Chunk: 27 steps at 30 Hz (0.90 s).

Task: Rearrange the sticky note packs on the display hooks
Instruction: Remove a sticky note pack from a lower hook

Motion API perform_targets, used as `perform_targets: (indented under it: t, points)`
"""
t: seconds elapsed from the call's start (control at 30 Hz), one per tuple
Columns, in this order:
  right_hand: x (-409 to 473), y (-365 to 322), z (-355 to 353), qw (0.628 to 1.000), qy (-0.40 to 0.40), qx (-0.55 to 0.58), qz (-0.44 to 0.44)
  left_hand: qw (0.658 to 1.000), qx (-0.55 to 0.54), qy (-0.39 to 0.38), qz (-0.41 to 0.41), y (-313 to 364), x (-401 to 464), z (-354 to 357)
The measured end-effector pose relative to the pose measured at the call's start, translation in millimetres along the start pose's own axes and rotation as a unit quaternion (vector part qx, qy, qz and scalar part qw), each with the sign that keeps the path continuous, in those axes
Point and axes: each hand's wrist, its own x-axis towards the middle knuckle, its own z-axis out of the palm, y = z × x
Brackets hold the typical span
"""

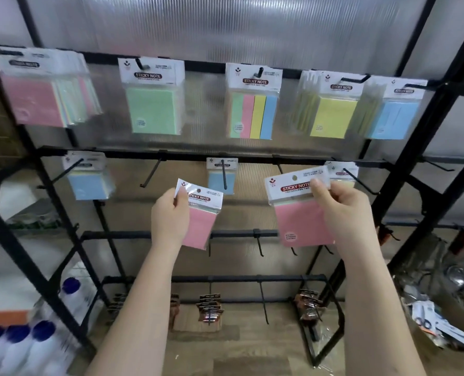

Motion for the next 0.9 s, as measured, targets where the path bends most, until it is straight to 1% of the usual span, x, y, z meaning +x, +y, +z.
perform_targets:
  t: [0.23,0.33,0.47,0.57,0.7,0.83,0.9]
  points:
    - [-14.9,-14.0,37.4,0.999,-0.047,0.021,-0.009,0.999,0.015,0.048,-0.015,-3.5,-6.3,-60.1]
    - [-19.9,-23.5,58.3,0.998,-0.058,0.028,-0.007,0.996,0.014,0.079,-0.026,-10.0,0.5,-87.0]
    - [-26.6,-38.6,92.8,0.998,-0.066,0.014,-0.003,0.995,0.012,0.094,-0.023,-24.8,19.9,-122.5]
    - [-30.7,-51.2,127.6,0.998,-0.055,0.016,0.002,0.996,0.0,0.086,-0.002,-34.8,45.6,-149.4]
    - [-40.9,-69.6,182.5,0.999,-0.03,0.04,0.006,0.998,-0.029,0.054,0.021,-41.7,90.3,-187.0]
    - [-50.7,-91.0,232.5,0.999,-0.006,0.053,0.01,0.998,-0.02,0.029,0.056,-45.1,127.6,-225.3]
    - [-55.0,-99.5,250.5,0.998,0.01,0.057,0.016,0.997,-0.042,0.024,0.066,-46.1,143.3,-241.0]
